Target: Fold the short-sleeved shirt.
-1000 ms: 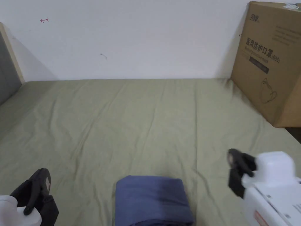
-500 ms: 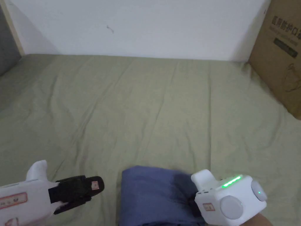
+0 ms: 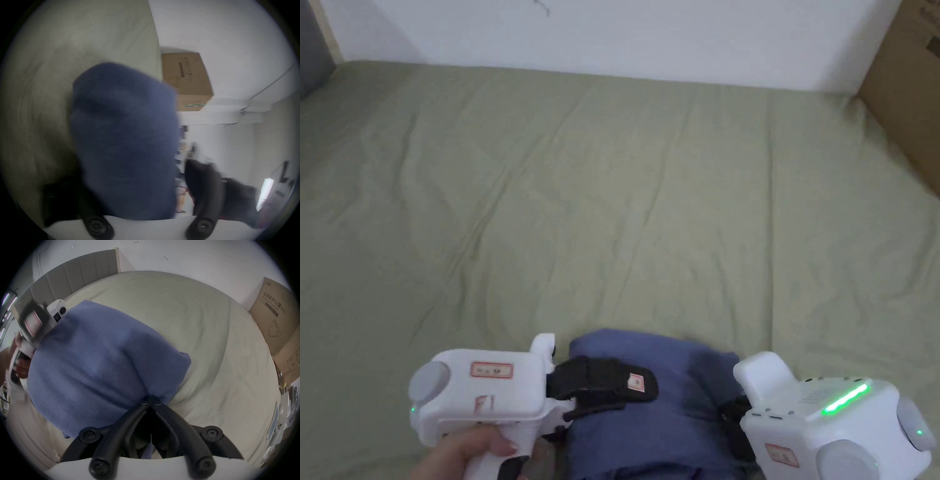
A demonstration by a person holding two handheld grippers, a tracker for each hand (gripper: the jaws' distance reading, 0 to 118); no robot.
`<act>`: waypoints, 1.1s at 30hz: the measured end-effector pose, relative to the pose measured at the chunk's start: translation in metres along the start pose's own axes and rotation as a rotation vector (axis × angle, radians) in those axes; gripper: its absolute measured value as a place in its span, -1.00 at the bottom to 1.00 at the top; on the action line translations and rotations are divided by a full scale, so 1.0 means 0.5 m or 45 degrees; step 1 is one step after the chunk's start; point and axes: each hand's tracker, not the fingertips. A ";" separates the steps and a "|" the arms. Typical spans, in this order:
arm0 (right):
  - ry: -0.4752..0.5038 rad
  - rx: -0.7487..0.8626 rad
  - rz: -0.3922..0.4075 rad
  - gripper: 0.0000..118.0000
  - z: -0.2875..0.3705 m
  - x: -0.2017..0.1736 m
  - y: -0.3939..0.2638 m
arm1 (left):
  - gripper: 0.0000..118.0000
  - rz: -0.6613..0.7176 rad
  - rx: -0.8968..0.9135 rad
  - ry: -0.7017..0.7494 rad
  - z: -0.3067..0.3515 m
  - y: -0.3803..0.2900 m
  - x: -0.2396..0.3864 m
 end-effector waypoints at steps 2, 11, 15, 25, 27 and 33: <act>0.009 0.027 -0.049 -1.00 0.002 0.003 -0.008 | -0.62 -0.009 0.072 0.284 -0.003 -0.006 -0.023; 0.062 0.216 -0.220 -1.00 0.113 -0.035 -0.030 | -0.69 -0.236 0.045 0.415 0.208 0.002 0.107; 0.088 0.248 -0.239 -1.00 0.163 -0.079 -0.058 | -0.69 -0.311 0.099 0.797 0.422 0.048 0.133; 0.020 0.233 -0.309 -1.00 0.200 -0.112 -0.032 | -0.47 -0.487 0.015 1.983 0.662 0.174 0.087; -0.022 0.213 -0.304 -1.00 0.201 -0.111 -0.029 | 0.16 -0.598 -0.044 2.170 0.663 0.177 0.071; -0.077 0.195 -0.295 -1.00 0.198 -0.107 -0.032 | 0.73 -0.809 0.208 2.533 0.676 0.148 0.080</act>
